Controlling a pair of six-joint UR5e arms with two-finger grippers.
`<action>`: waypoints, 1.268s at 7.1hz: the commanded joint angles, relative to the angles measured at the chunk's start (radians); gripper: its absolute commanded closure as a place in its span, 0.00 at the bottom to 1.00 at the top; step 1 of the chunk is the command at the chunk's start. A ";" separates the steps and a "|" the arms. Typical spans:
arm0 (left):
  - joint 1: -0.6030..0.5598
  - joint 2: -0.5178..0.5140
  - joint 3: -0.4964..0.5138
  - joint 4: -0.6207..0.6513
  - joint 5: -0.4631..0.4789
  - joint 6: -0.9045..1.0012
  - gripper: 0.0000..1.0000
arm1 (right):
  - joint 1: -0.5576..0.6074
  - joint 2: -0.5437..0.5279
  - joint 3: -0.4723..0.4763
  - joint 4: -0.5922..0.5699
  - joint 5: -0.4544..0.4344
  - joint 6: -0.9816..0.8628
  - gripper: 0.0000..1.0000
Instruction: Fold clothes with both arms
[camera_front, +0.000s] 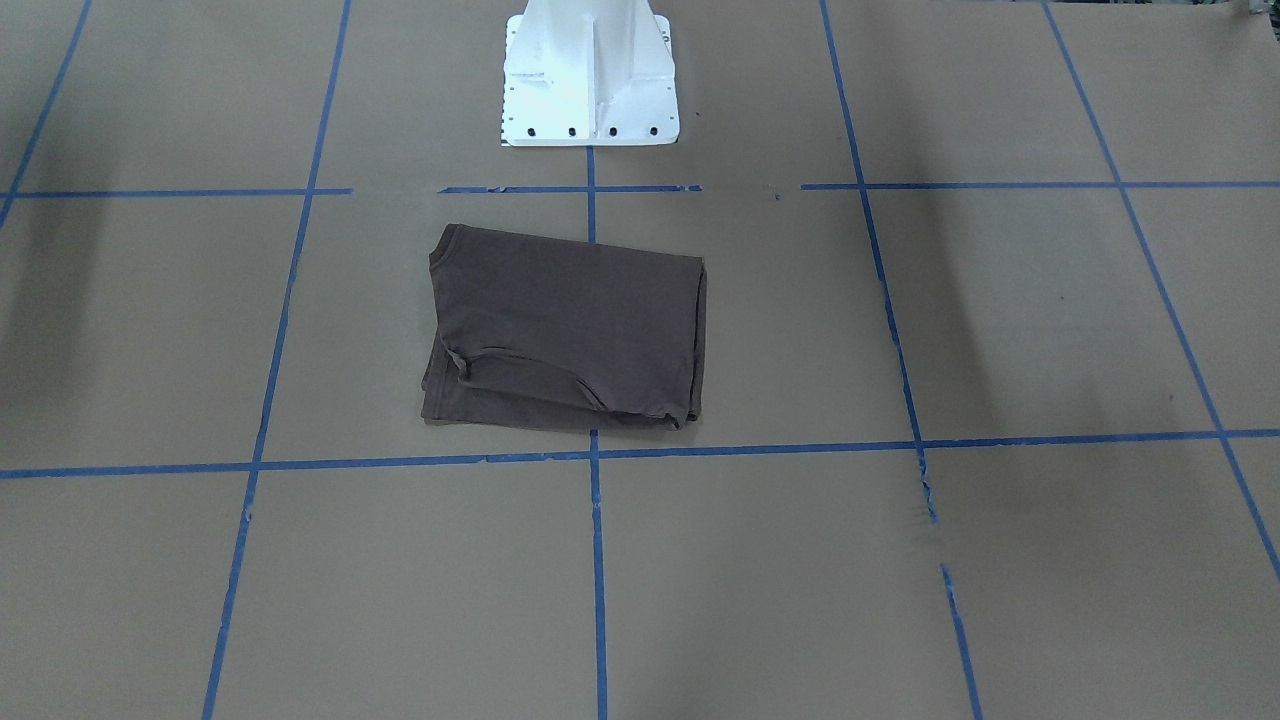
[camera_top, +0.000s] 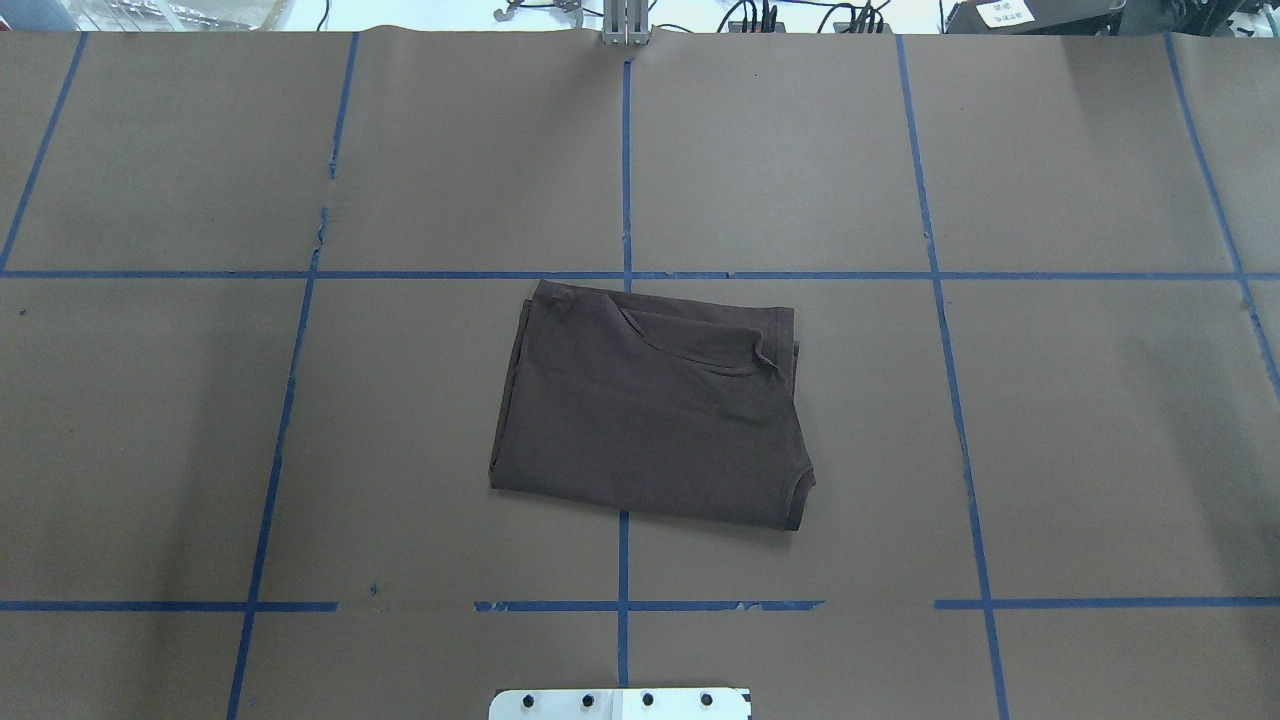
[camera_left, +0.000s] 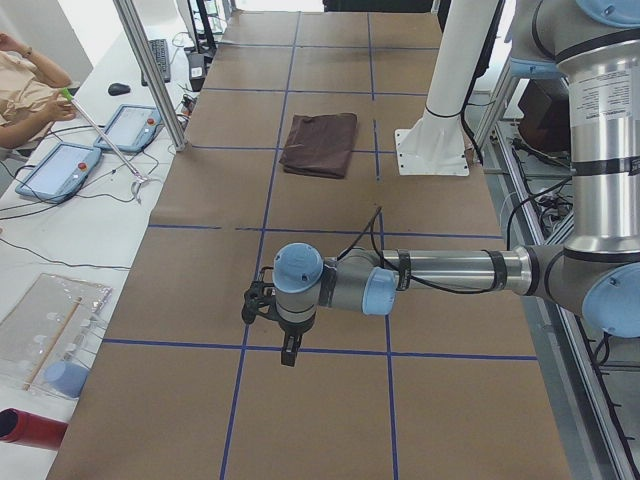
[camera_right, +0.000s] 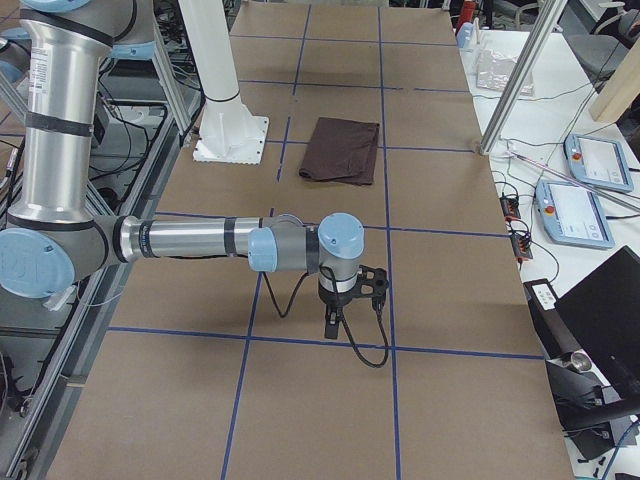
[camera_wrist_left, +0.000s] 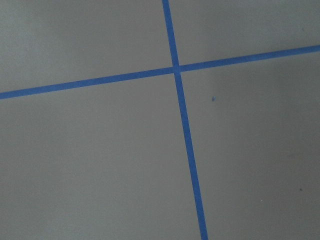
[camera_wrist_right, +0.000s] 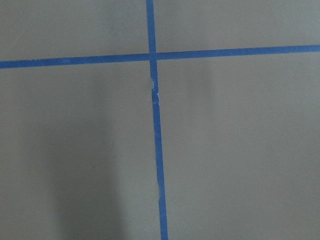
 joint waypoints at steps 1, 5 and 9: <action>0.003 -0.017 0.004 0.020 0.011 0.024 0.00 | 0.000 0.000 -0.005 -0.005 0.000 0.000 0.00; 0.004 -0.014 0.016 -0.027 0.013 0.026 0.00 | 0.000 -0.003 -0.005 0.003 -0.002 -0.003 0.00; 0.003 -0.013 0.015 -0.029 0.009 0.026 0.00 | 0.000 -0.037 0.026 0.027 -0.002 -0.095 0.00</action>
